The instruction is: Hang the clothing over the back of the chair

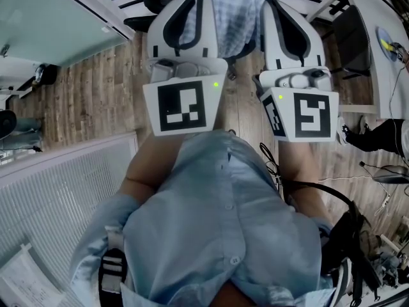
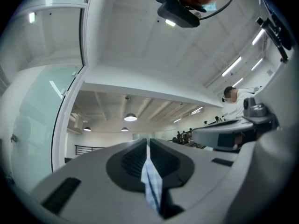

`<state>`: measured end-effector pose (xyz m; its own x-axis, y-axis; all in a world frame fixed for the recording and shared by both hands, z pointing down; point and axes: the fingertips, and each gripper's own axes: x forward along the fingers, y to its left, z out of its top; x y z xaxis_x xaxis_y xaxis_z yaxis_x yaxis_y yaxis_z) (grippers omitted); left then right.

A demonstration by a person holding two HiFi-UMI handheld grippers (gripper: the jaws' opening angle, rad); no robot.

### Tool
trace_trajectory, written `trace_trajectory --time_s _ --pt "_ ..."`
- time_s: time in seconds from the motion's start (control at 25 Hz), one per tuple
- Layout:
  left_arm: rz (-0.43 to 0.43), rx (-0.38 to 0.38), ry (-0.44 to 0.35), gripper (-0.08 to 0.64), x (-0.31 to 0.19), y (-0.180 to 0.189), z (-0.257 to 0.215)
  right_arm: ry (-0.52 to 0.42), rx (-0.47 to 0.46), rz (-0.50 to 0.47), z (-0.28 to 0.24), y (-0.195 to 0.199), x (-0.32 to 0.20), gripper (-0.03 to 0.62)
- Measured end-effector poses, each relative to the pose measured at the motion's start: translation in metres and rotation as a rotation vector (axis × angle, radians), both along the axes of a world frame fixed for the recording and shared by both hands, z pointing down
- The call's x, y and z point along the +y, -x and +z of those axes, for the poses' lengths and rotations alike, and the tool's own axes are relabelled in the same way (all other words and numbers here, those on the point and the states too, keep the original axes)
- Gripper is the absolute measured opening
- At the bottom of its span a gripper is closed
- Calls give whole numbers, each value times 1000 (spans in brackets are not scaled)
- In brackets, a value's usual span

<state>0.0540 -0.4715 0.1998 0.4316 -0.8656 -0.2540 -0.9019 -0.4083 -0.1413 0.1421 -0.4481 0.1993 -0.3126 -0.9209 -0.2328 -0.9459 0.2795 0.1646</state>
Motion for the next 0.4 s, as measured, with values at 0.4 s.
trace_trajectory --time_s 0.4 --pt "5 -7 0 29 2 -2 5 3 2 4 7 0 2 12"
